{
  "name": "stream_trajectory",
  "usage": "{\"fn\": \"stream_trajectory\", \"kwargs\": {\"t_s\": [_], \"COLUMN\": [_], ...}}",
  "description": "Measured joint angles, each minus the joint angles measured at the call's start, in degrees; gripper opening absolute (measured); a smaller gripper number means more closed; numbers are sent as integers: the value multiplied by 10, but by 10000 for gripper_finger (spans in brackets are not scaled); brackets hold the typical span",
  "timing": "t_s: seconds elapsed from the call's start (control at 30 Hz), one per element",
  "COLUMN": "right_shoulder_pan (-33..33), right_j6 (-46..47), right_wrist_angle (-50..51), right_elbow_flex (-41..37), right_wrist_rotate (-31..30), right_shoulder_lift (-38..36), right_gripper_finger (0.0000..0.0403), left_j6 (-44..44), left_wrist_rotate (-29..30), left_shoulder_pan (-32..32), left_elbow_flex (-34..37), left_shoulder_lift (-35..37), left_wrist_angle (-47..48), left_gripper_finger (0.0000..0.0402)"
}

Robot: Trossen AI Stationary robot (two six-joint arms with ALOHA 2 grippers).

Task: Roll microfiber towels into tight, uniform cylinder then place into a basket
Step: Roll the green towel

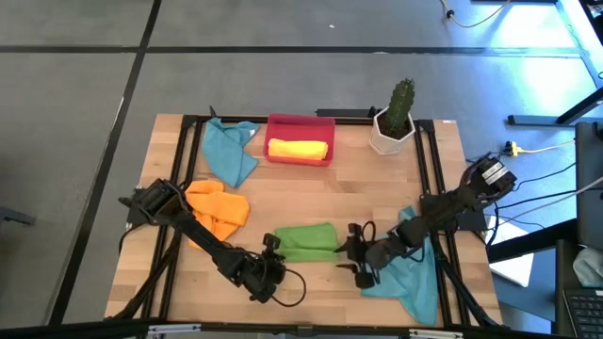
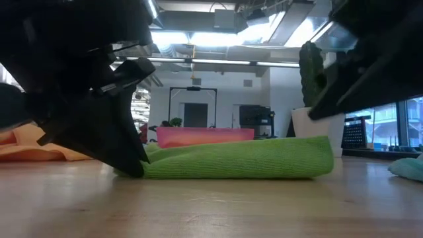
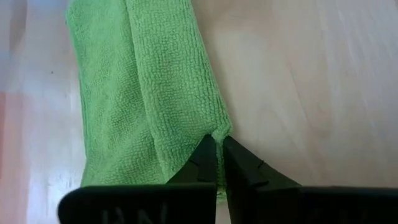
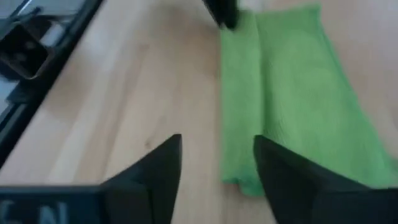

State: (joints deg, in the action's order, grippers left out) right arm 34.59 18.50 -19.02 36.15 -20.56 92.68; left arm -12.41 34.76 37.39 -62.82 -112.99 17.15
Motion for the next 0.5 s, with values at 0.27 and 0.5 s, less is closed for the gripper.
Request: {"fn": "stream_trajectory", "kwargs": {"t_s": [0.27, 0.5], "right_shoulder_pan": [70, 80], "right_j6": [-184, -206], "right_wrist_angle": [31, 194], "right_elbow_flex": [74, 162], "right_wrist_rotate": [-124, -229], "right_shoulder_lift": [69, 168], "right_gripper_finger": [236, 224], "left_j6": [-44, -60], "left_wrist_rotate": [-31, -63], "left_shoulder_pan": [-3, 0], "left_elbow_flex": [-1, 1], "left_shoulder_lift": [7, 29], "left_wrist_angle": [-11, -16], "left_gripper_finger": [0, 0]}}
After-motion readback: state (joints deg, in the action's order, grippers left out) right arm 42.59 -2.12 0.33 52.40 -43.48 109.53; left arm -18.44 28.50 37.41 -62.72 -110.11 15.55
